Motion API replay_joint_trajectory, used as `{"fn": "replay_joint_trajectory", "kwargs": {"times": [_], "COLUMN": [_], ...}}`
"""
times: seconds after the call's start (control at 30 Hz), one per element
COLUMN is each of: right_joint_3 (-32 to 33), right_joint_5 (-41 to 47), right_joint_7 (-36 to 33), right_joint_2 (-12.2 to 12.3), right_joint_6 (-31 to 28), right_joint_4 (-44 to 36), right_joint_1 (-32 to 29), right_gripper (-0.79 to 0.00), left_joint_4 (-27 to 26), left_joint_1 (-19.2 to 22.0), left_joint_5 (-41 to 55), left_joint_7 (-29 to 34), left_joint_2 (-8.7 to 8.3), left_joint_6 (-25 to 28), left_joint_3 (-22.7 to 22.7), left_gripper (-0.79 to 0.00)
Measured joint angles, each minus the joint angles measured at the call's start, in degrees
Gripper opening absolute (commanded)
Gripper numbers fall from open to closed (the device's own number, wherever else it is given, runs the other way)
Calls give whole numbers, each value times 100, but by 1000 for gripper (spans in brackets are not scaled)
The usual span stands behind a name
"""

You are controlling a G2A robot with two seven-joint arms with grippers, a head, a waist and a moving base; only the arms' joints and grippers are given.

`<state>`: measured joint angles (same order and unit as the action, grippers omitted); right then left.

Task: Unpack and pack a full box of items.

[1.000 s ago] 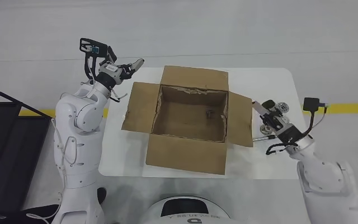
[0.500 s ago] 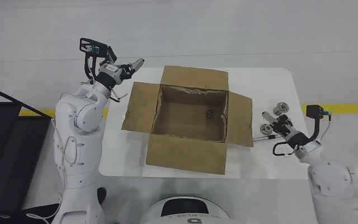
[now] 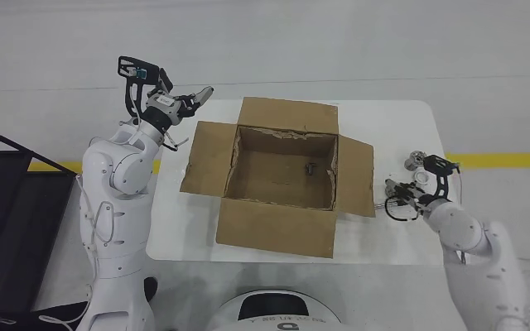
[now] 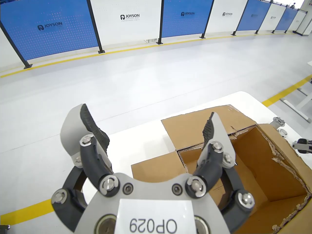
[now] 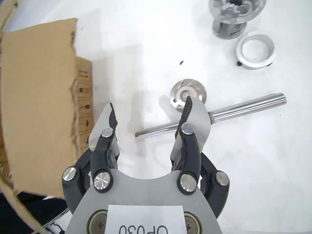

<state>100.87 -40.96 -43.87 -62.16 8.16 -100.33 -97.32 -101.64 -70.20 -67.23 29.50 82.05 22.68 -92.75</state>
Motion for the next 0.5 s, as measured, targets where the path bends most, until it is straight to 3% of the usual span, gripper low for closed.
{"fn": "replay_joint_trajectory", "kwargs": {"times": [0.27, 0.5], "right_joint_3": [-417, -454], "right_joint_5": [-682, -860], "right_joint_7": [-214, -165], "right_joint_2": [9, 7], "right_joint_6": [296, 420], "right_joint_4": [438, 500], "right_joint_1": [448, 488], "right_gripper": [-431, -431], "left_joint_4": [0, 0], "left_joint_1": [0, 0], "left_joint_5": [0, 0], "left_joint_7": [0, 0], "left_joint_2": [0, 0], "left_joint_6": [0, 0], "left_joint_3": [0, 0], "left_gripper": [0, 0]}}
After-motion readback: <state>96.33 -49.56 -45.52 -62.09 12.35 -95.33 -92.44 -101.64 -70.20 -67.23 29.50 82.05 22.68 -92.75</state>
